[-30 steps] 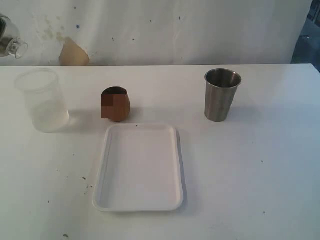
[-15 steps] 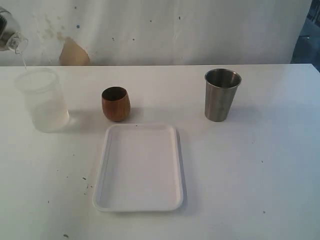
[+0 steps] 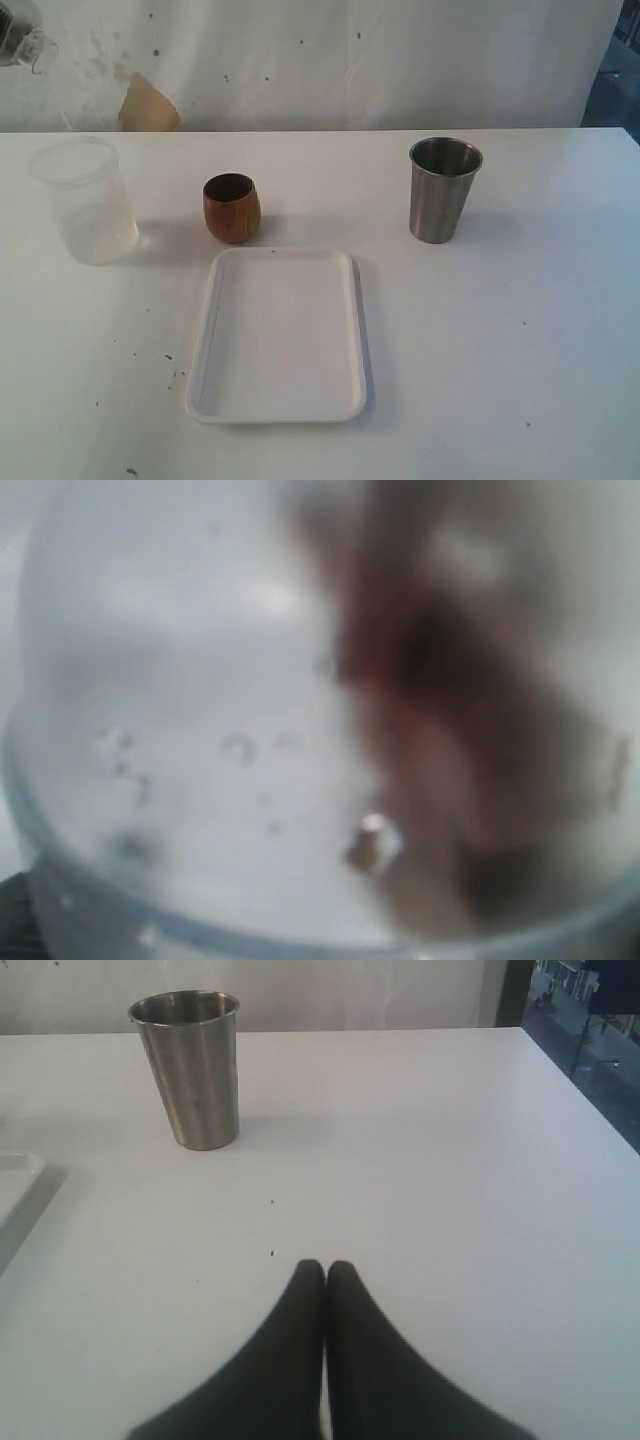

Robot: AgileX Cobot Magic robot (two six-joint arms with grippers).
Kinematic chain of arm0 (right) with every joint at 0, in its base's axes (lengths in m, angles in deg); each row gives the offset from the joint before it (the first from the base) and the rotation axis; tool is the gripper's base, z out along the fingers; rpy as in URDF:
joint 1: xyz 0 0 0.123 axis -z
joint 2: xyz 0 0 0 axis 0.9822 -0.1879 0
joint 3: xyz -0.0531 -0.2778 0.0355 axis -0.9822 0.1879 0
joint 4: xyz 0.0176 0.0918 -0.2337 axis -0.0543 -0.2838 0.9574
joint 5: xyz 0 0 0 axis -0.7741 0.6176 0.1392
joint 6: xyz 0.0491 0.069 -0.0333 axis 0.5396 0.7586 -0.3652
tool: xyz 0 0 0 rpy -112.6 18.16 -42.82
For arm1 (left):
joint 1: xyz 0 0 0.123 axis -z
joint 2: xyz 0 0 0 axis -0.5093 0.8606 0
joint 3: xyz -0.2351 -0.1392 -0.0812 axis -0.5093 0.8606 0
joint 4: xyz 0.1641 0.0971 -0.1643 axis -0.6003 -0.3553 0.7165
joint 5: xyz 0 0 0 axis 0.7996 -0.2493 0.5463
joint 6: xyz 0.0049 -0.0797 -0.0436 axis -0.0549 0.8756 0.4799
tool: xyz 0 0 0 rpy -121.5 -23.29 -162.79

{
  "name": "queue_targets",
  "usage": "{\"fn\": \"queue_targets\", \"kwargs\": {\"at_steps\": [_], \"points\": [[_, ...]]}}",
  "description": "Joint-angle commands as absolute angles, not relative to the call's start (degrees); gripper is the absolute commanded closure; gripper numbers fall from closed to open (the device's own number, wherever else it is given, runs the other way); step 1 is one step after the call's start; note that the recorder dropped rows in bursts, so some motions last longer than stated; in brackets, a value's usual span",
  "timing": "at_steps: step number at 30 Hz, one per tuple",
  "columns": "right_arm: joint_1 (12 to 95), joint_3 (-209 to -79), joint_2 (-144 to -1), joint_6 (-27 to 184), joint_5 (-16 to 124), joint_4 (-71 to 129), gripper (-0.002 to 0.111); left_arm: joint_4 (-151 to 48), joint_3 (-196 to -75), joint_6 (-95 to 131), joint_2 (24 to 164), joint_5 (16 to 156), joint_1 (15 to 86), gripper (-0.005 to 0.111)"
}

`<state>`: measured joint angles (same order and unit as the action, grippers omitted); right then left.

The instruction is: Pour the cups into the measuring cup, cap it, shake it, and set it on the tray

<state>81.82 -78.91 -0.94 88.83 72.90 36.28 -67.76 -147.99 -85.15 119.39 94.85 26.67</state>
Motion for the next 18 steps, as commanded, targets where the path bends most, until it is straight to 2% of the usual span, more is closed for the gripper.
{"fn": "queue_targets", "kwargs": {"at_steps": [1, 9, 13, 15, 18], "points": [[81.5, -78.8, -0.6, 88.9, 72.8, 36.2, 0.108, -66.8, -148.8, -76.5, 117.4, 98.5, 26.7, 0.107], [81.5, -78.8, -0.6, 88.9, 72.8, 36.2, 0.108, -50.4, -148.8, -21.5, 117.6, 94.8, 26.7, 0.107], [81.5, -78.8, -0.6, 88.9, 72.8, 36.2, 0.108, -39.8, -148.8, 29.4, 117.4, 93.8, 27.3, 0.107], [81.5, -78.8, -0.6, 88.9, 72.8, 36.2, 0.108, -45.2, -148.8, 45.8, 115.9, 96.4, 28.7, 0.107], [81.5, -78.8, -0.6, 88.9, 72.8, 36.2, 0.108, -60.9, -148.8, 56.7, 113.6, 103.6, 31.6, 0.107]]}}
